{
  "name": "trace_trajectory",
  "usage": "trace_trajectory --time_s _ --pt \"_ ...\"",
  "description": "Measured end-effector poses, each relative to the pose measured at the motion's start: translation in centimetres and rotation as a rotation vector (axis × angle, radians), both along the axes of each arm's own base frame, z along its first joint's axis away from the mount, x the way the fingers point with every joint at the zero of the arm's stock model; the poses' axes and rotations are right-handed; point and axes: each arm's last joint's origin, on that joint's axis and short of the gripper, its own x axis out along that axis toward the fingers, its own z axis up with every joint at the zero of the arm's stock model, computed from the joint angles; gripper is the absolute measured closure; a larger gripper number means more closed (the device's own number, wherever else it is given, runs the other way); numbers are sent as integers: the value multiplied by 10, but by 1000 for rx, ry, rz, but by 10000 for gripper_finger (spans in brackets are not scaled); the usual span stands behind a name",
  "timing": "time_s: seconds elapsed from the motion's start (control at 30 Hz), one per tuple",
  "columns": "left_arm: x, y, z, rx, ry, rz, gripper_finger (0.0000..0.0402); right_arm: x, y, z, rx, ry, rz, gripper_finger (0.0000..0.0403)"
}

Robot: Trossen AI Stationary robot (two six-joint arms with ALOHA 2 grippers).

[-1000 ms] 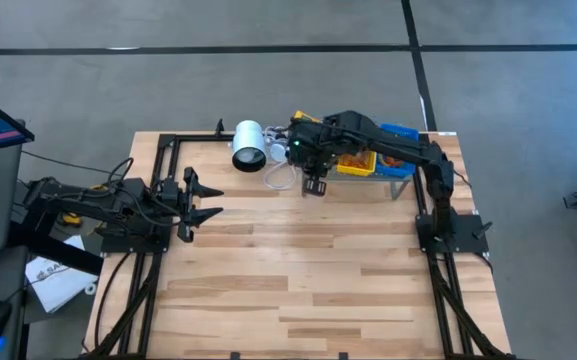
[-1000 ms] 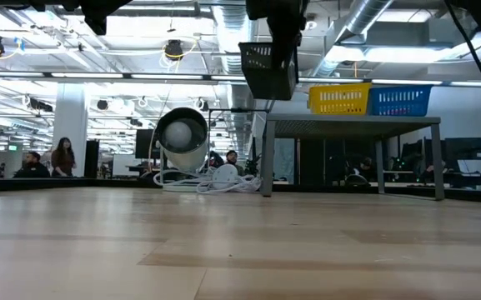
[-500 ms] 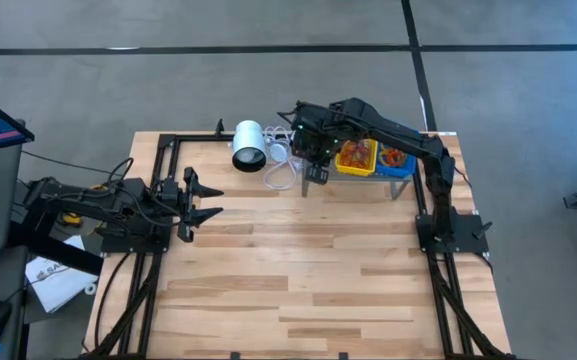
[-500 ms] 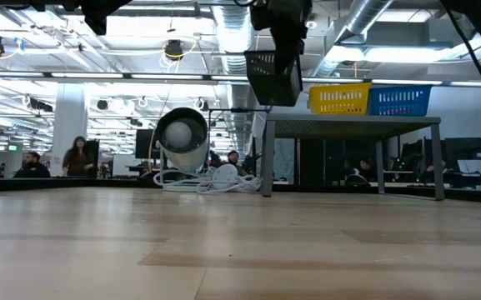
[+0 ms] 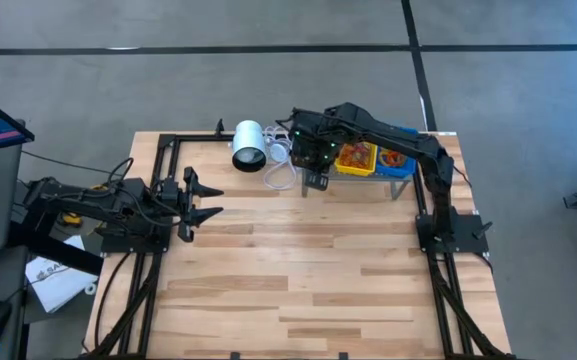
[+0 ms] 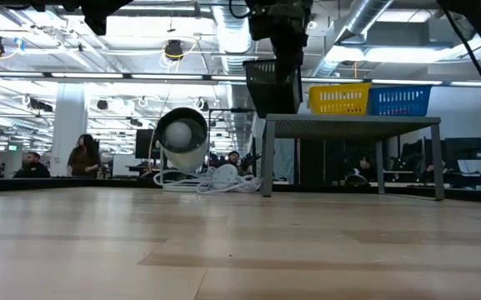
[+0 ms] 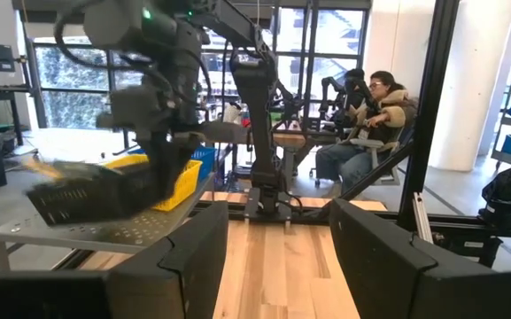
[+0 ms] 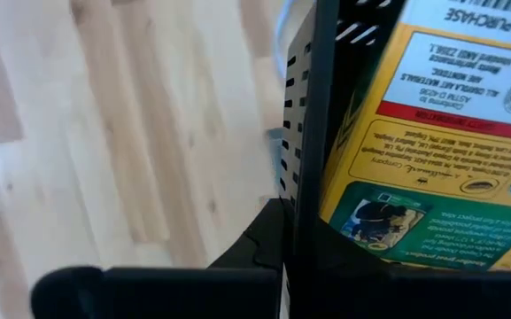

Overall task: Pick & Place Office Desk Supplies
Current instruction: Put the black basket filled with crayons on the shelf

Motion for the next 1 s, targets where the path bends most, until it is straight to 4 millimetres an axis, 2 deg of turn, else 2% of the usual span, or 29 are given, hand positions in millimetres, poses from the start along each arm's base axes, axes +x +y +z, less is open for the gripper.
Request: trace_trajectory --time_s 0.37,0.63,1.0 --pt "0 0 0 -1 0 3 206 -10 6 6 9 -46 7 403" --pt "0 0 0 -1 -1 3 206 -9 6 -18 25 8 9 403" --pt "0 0 0 -1 -2 2 206 -13 0 -29 29 35 16 403"
